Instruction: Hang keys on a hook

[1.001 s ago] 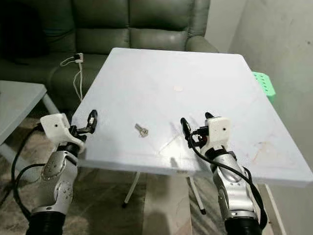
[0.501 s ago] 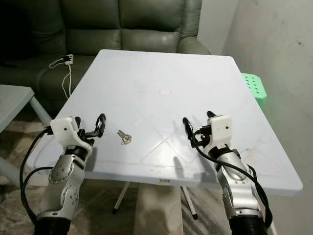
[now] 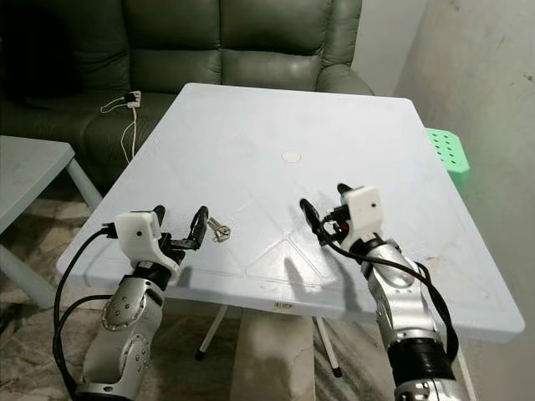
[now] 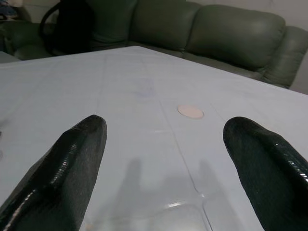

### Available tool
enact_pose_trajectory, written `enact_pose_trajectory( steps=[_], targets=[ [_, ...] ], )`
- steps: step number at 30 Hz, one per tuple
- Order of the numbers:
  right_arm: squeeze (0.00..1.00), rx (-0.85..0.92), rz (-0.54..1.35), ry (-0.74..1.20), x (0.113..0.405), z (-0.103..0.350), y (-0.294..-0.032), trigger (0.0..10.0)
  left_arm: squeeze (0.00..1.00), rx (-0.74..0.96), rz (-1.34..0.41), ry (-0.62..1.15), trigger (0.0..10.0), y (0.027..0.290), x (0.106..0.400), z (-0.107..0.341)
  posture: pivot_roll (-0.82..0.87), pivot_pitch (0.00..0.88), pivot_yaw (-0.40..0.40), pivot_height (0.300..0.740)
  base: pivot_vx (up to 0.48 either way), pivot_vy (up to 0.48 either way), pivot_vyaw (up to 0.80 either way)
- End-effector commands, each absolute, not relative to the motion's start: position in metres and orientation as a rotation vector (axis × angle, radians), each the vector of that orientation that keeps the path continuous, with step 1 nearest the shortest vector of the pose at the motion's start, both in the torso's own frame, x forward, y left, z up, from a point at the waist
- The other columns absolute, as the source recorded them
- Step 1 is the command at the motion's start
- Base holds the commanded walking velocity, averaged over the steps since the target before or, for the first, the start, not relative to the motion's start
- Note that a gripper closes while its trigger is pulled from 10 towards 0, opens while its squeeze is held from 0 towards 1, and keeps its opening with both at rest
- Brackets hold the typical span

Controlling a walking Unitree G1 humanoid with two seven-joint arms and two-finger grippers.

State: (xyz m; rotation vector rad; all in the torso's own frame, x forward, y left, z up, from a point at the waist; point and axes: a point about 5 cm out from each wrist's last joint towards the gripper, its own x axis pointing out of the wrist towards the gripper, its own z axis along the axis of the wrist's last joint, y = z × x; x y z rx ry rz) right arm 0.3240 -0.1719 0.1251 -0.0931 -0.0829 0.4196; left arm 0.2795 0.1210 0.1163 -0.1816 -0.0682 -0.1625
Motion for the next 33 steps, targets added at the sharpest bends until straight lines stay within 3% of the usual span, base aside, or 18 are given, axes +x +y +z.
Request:
enact_pose_trajectory(
  steps=[1,19,33],
  targets=[
    [0.00,-0.105,0.423,-0.080,0.3248,0.1239,-0.1707,10.0,0.00,-0.190,-0.142,-0.079,10.0,0.1250,0.2804,0.1198,0.05,0.043,-0.077,0.740,0.000,0.000,0.00],
    [0.00,-0.093,0.407,-0.087,0.3231,0.1197,-0.1685,10.0,0.00,-0.228,-0.132,-0.062,10.0,0.1260,0.2830,0.1199,0.04,0.054,-0.070,0.740,0.000,0.000,0.00],
    [0.00,-0.095,0.407,-0.086,0.3227,0.1188,-0.1686,10.0,0.00,-0.242,-0.121,-0.057,10.0,0.1272,0.2843,0.1199,0.04,0.055,-0.074,0.740,0.000,0.444,0.00]
  ],
)
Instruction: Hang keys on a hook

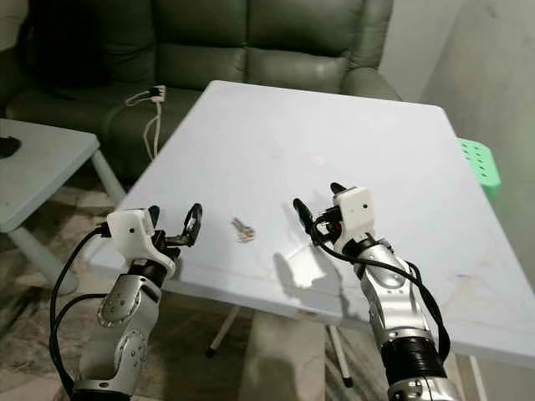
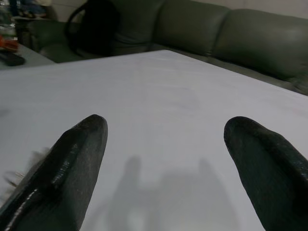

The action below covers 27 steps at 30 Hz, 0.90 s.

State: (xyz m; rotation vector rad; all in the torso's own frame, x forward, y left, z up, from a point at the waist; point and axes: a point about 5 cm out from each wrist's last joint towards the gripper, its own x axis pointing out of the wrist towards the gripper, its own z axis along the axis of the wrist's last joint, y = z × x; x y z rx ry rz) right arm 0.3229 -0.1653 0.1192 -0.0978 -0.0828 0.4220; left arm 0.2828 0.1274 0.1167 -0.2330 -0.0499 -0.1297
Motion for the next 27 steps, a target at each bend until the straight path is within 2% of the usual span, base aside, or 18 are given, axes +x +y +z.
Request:
enact_pose_trajectory(
  steps=[1,11,27],
  targets=[
    [0.00,-0.095,0.407,-0.086,0.3226,0.1188,-0.1686,10.0,0.00,-0.243,-0.120,-0.057,10.0,0.1272,0.2843,0.1200,0.04,0.055,-0.074,0.740,0.000,0.476,0.00],
    [0.00,-0.101,0.409,-0.085,0.3232,0.1193,-0.1696,10.0,0.00,-0.249,-0.112,-0.060,10.0,0.1273,0.2854,0.1202,0.04,0.052,-0.078,0.740,0.000,0.455,0.00],
    [0.00,-0.103,0.418,-0.087,0.3231,0.1201,-0.1692,10.0,0.00,-0.241,-0.084,-0.063,10.0,0.1283,0.2857,0.1202,0.04,0.045,-0.083,0.740,0.000,0.000,0.00]
  ],
)
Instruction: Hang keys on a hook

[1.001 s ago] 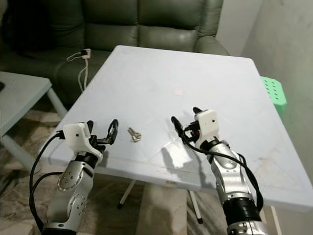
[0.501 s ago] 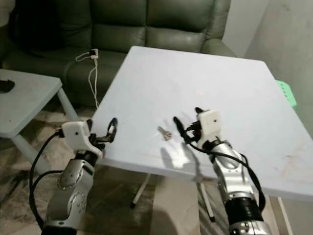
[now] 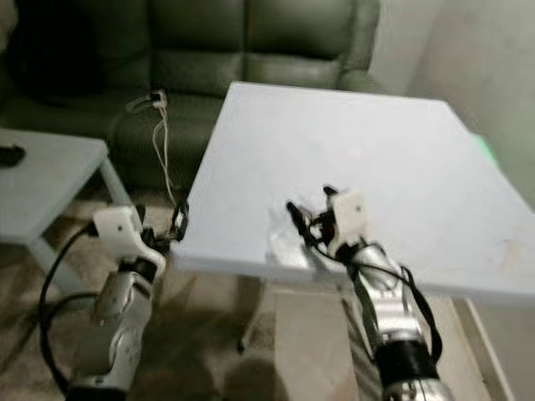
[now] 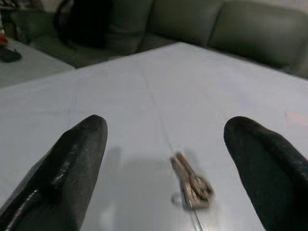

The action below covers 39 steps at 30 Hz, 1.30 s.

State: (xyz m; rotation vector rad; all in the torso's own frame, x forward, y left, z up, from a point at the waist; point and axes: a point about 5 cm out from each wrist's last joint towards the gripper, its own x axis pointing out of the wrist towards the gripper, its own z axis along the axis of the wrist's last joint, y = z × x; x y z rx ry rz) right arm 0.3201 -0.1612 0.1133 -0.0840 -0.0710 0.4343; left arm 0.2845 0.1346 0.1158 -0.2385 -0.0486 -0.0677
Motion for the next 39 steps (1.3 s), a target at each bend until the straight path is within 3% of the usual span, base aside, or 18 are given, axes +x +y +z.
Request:
enact_pose_trajectory(
  steps=[1,11,18,39],
  targets=[
    [0.00,-0.103,0.418,-0.087,0.3230,0.1200,-0.1692,10.0,0.00,-0.236,-0.083,-0.063,10.0,0.1286,0.2858,0.1201,0.04,0.045,-0.083,0.740,0.000,0.000,0.00],
    [0.00,-0.102,0.414,-0.085,0.3212,0.1185,-0.1698,10.0,0.00,-0.247,-0.110,-0.082,10.0,0.1276,0.2856,0.1225,0.03,0.036,-0.077,0.740,0.000,0.000,0.00],
    [0.00,-0.105,0.413,-0.083,0.3206,0.1180,-0.1715,10.0,0.00,-0.245,-0.095,-0.087,10.0,0.1300,0.2863,0.1236,0.03,0.036,-0.076,0.740,0.000,-0.426,0.00],
    [0.00,-0.099,0.414,-0.079,0.3215,0.1186,-0.1723,10.0,0.00,-0.313,-0.066,-0.075,10.0,0.1334,0.2873,0.1227,0.03,0.050,-0.079,0.740,0.000,0.000,0.00]
  ],
)
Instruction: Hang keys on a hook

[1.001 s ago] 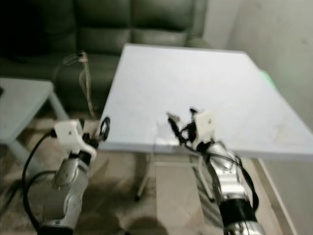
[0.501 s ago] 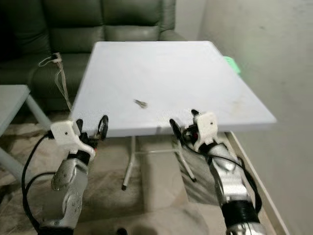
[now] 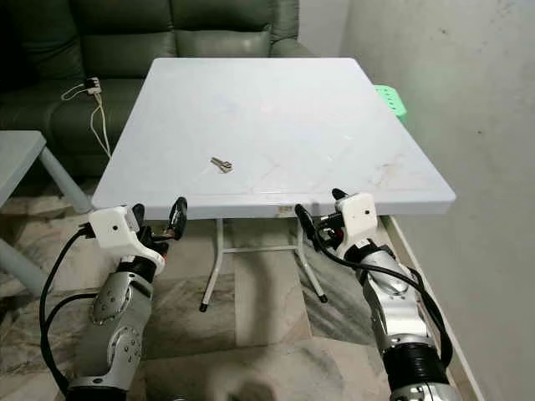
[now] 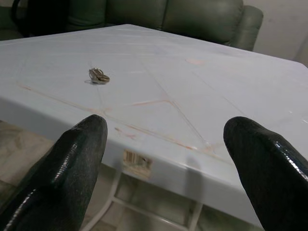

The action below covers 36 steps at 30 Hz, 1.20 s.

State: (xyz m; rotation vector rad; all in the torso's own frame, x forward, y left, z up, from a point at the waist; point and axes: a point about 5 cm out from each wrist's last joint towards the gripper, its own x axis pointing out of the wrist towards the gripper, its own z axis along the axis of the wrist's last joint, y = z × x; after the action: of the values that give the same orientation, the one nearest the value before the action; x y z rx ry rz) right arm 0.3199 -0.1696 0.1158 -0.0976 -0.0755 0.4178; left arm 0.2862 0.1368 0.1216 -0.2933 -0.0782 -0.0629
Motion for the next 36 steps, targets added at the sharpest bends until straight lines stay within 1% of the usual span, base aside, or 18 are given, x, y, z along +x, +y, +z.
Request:
enact_pose_trajectory(
  steps=[1,3,5,20,36],
  targets=[
    [0.00,-0.099,0.415,-0.079,0.3217,0.1188,-0.1722,10.0,0.00,-0.312,-0.065,-0.073,10.0,0.1335,0.2876,0.1228,0.03,0.050,-0.079,0.740,0.000,0.000,0.00],
    [0.00,-0.099,0.416,-0.079,0.3219,0.1191,-0.1718,10.0,0.00,-0.312,-0.065,-0.072,10.0,0.1335,0.2880,0.1228,0.03,0.050,-0.079,0.740,0.000,0.000,0.00],
    [0.00,-0.099,0.416,-0.079,0.3221,0.1192,-0.1717,10.0,0.00,-0.313,-0.063,-0.072,10.0,0.1337,0.2883,0.1228,0.03,0.050,-0.078,0.740,0.000,-0.364,0.00],
    [0.00,-0.120,0.419,-0.082,0.3217,0.1193,-0.1707,10.0,0.00,-0.290,-0.042,-0.061,10.0,0.1345,0.2900,0.1212,0.03,0.050,-0.077,0.740,0.000,0.000,0.00],
    [0.00,-0.123,0.431,-0.071,0.3211,0.1181,-0.1696,10.0,0.00,-0.287,-0.041,-0.055,10.0,0.1334,0.2897,0.1209,0.03,0.050,-0.079,0.740,0.000,0.000,0.79]
  ],
)
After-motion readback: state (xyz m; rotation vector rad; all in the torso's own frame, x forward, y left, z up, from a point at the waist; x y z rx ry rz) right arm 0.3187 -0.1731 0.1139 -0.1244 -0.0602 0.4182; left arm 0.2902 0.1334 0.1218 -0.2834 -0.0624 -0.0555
